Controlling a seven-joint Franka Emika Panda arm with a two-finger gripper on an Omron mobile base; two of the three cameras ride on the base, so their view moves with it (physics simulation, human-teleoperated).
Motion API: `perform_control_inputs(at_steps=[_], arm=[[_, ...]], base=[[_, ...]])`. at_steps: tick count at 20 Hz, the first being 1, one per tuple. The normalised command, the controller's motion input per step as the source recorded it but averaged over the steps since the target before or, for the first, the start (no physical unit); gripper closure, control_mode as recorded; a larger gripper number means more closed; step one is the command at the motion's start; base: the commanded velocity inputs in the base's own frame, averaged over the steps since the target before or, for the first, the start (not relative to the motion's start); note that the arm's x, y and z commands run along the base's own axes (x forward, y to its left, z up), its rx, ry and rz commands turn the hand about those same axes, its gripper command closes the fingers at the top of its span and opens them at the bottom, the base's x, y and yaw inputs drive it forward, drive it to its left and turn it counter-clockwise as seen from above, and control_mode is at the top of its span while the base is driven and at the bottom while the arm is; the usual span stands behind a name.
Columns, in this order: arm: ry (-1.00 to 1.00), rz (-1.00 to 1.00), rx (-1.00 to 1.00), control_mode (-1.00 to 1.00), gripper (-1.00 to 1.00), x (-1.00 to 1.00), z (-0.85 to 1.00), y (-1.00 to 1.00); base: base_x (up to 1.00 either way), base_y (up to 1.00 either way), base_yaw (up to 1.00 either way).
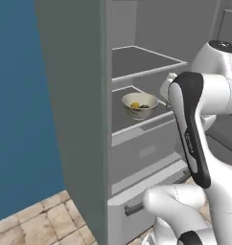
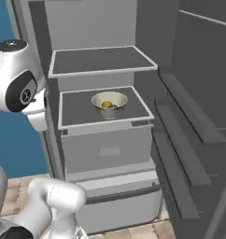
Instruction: Place the bowl with the lemon and squash on the second highest shelf of the fridge. Place the bowl with the steaks on the top shelf of the fridge.
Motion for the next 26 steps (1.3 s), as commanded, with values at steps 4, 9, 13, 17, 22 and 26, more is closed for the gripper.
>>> perform_control_inputs(at_steps=[4, 9, 13, 17, 22, 26], arm=[[0.00, 0.00, 0.00, 1.00, -1.00, 0.00, 0.00, 0.00], [0.00, 0.00, 0.00, 1.00, -1.00, 0.00, 0.00, 0.00], [0.00, 0.00, 0.00, 1.00, -1.00, 0.00, 0.00, 0.00], [0.00, 0.00, 0.00, 1.00, -1.00, 0.00, 0.00, 0.00], [0.00, 0.00, 0.00, 1.00, -1.00, 0.00, 0.00, 0.00], [0.00, 0.00, 0.00, 1.00, -1.00, 0.00, 0.00, 0.00]], base=[[-0.62, 0.19, -0.85], [-0.56, 0.19, -0.87], [-0.18, -0.22, -0.78], [-0.05, -0.92, -0.59], [0.00, -1.00, -0.44], [0.08, -1.00, -0.34]])
